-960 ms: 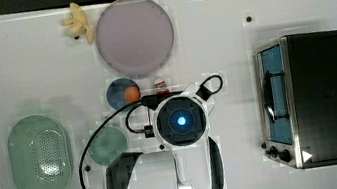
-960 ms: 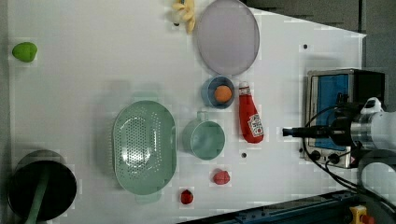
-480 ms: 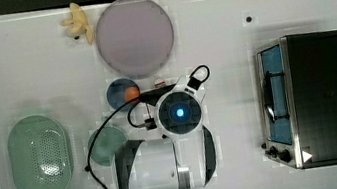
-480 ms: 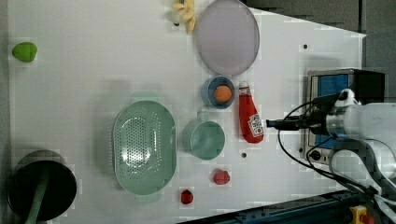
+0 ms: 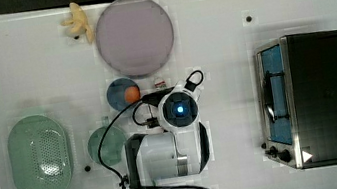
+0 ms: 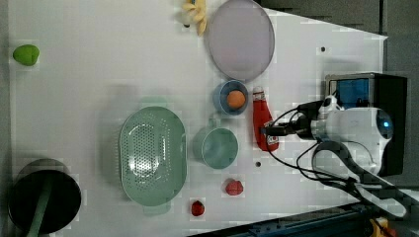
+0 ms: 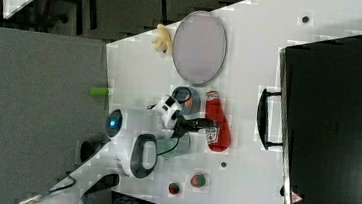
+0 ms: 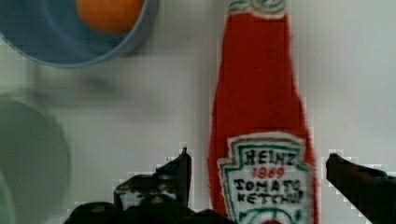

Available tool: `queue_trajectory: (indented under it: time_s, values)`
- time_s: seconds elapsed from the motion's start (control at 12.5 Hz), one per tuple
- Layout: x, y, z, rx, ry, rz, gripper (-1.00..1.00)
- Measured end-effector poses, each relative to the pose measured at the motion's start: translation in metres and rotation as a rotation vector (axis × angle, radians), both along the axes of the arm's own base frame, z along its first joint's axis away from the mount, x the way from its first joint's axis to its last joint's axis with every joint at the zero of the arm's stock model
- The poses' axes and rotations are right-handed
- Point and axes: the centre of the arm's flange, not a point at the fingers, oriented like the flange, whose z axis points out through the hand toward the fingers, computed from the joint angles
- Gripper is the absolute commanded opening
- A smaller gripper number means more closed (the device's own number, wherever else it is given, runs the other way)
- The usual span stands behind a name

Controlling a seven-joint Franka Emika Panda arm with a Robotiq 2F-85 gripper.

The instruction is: Pick Ketchup from the table and place it in strainer.

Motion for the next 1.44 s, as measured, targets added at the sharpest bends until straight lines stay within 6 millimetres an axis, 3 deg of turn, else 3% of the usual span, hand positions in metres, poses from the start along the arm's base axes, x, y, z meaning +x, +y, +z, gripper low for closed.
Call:
queue_trajectory:
  time_s: [0.16, 0.32, 0.56, 0.88, 1.04, 1.2, 1.44]
  values:
    - [-0.008, 0.002, -0.022, -0.002, 0.038, 0.026, 1.00]
    - [-0.009, 0.002, -0.031, 0.000, 0.007, 0.030, 0.92]
    - [-0.004, 0.004, -0.033, 0.004, -0.012, 0.029, 0.21]
    - [-0.001, 0.003, -0.027, 0.001, -0.023, 0.034, 0.20]
    - [0.004, 0.003, -0.006, -0.004, -0.034, 0.038, 0.20]
    - [0.014, 0.002, 0.031, -0.012, -0.013, 0.042, 0.20]
    - [0.027, -0.001, 0.119, -0.038, 0.023, 0.047, 0.20]
